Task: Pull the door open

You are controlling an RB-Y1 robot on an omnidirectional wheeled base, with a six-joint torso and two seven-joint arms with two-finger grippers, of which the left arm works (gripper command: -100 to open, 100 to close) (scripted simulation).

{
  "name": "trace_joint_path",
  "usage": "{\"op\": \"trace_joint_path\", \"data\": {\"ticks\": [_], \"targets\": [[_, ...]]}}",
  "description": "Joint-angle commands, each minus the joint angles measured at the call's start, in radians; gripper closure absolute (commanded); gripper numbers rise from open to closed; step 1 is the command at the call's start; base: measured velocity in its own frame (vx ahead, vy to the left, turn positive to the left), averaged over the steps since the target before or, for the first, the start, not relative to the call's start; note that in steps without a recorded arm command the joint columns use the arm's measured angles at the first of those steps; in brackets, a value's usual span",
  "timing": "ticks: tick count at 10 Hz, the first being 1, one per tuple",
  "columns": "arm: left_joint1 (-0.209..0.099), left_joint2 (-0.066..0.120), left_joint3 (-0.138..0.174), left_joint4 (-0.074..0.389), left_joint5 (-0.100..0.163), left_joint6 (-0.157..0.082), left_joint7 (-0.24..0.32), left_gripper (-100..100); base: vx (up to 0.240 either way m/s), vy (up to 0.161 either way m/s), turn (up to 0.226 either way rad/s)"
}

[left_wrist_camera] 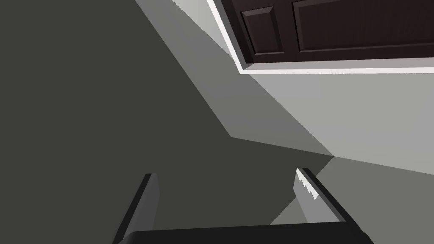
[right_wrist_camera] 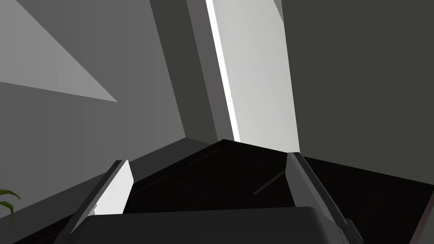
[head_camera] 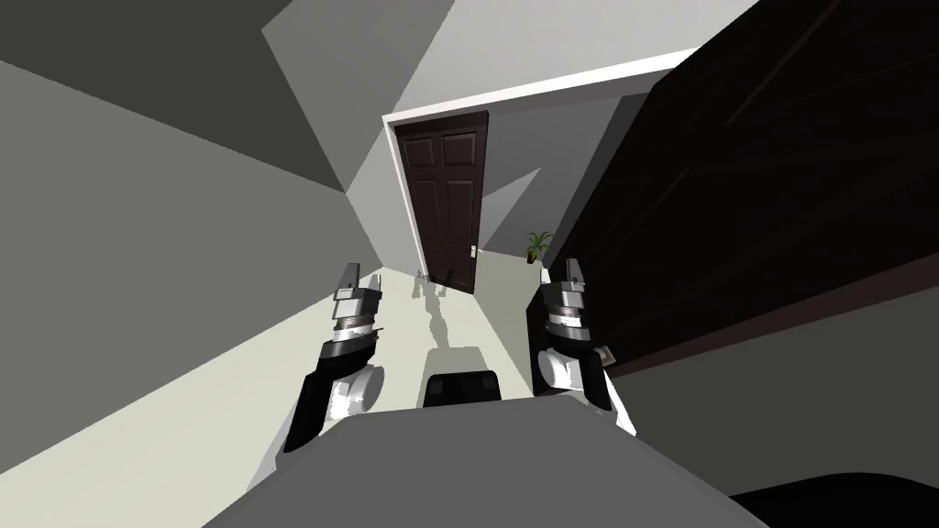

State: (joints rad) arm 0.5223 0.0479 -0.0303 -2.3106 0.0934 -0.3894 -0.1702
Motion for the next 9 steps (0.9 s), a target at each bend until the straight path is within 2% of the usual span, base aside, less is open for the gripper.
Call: {"op": "trace_joint_path", "data": {"ticks": [1,4,8,9], "targets": [[-0.011,0.007,-0.002,0.034,0.001,-0.01,0.008,-100,0.076,-0.014,-0.074],[-0.023,0.015,-0.004,0.075,0.003,-0.022,0.017,-100,0.119,-0.022,-0.043],[-0.051,0.032,-0.009,0.165,0.006,-0.047,0.037,-100,0.121,-0.025,-0.063],[-0.063,0.038,-0.011,0.202,0.008,-0.058,0.045,-100,0.148,-0.014,-0.085]]}}
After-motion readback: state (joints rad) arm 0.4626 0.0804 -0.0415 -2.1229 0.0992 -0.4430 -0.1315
